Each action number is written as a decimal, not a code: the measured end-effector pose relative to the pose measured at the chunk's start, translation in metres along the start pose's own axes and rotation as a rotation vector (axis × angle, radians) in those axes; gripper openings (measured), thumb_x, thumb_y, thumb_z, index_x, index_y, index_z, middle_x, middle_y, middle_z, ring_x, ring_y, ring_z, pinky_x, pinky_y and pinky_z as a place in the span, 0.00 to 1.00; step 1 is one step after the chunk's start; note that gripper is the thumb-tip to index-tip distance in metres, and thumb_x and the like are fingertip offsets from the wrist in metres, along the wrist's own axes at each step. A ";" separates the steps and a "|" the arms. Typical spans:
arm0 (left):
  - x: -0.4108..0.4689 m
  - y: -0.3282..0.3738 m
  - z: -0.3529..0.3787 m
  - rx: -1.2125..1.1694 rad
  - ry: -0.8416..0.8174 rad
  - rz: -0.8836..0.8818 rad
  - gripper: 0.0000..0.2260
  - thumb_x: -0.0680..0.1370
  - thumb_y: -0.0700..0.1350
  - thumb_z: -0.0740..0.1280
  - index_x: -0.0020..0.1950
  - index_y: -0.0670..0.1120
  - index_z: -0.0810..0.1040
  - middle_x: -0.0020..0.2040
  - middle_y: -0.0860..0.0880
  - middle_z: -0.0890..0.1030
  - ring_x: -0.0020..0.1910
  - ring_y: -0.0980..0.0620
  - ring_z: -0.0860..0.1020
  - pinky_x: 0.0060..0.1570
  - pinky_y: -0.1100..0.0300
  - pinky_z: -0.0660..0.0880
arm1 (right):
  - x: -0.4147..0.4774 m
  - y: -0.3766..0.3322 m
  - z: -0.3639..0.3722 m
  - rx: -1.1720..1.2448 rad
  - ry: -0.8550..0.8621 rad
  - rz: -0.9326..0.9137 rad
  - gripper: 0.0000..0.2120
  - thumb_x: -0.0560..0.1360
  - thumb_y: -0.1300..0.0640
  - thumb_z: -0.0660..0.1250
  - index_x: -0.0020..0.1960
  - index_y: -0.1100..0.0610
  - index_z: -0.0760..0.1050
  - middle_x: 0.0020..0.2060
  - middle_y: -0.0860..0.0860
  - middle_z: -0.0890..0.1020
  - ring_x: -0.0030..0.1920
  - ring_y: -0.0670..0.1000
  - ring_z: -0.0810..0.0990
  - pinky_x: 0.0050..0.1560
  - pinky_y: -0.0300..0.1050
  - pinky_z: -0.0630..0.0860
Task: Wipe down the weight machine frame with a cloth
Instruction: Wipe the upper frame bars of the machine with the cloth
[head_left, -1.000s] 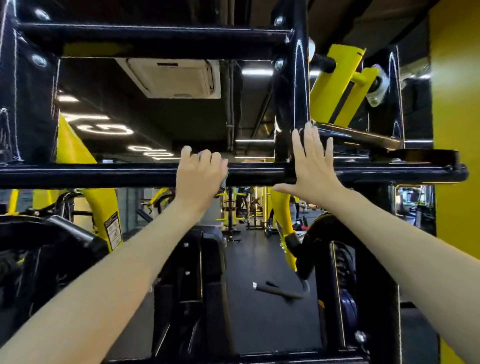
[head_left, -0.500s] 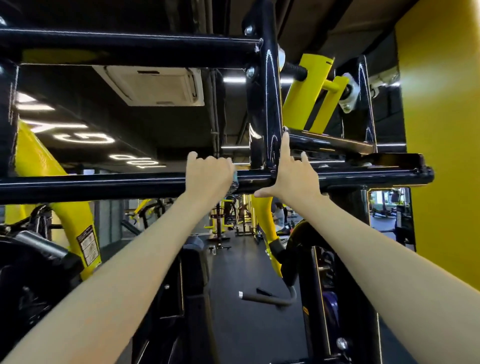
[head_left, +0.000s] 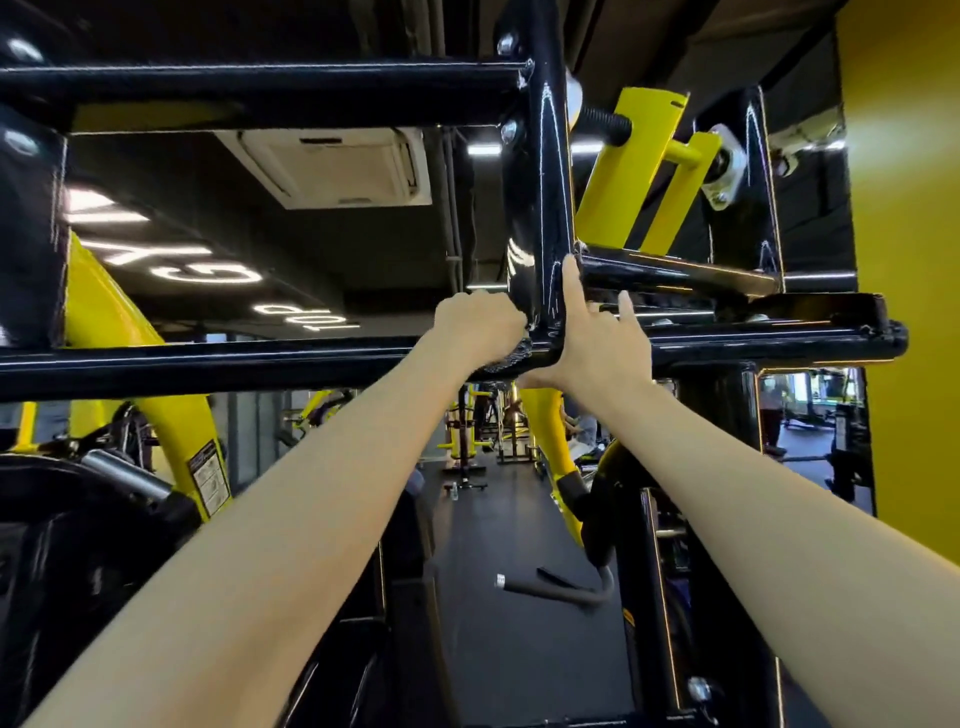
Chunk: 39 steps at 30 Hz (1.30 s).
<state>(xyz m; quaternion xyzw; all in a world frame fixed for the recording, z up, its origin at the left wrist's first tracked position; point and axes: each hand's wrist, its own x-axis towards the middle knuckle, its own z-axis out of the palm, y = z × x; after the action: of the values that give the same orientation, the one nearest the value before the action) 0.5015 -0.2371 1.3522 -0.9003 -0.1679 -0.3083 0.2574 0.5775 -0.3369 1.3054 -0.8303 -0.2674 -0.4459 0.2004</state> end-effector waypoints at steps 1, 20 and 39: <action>-0.012 0.005 0.000 0.073 0.078 0.046 0.13 0.83 0.44 0.55 0.63 0.45 0.75 0.59 0.43 0.76 0.58 0.41 0.75 0.48 0.50 0.70 | -0.002 0.000 0.000 -0.003 0.009 -0.002 0.67 0.59 0.26 0.69 0.76 0.53 0.28 0.60 0.57 0.79 0.68 0.59 0.72 0.76 0.54 0.49; -0.061 -0.076 0.027 0.114 0.311 0.113 0.11 0.83 0.44 0.56 0.62 0.44 0.73 0.54 0.47 0.79 0.53 0.45 0.79 0.42 0.53 0.72 | -0.036 -0.104 0.008 0.068 0.100 -0.260 0.54 0.67 0.45 0.75 0.79 0.58 0.43 0.78 0.53 0.52 0.78 0.53 0.44 0.63 0.52 0.18; -0.175 -0.399 0.134 -0.014 0.469 -0.083 0.23 0.80 0.56 0.44 0.52 0.46 0.75 0.44 0.50 0.78 0.44 0.50 0.78 0.72 0.46 0.53 | -0.061 -0.391 0.063 0.057 0.279 -0.360 0.49 0.63 0.61 0.74 0.77 0.63 0.51 0.74 0.58 0.62 0.75 0.57 0.59 0.72 0.58 0.36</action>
<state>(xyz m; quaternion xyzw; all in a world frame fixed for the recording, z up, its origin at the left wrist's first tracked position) 0.2485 0.1369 1.2928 -0.7981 -0.1384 -0.5206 0.2700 0.3456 -0.0133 1.2581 -0.6935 -0.3935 -0.5773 0.1760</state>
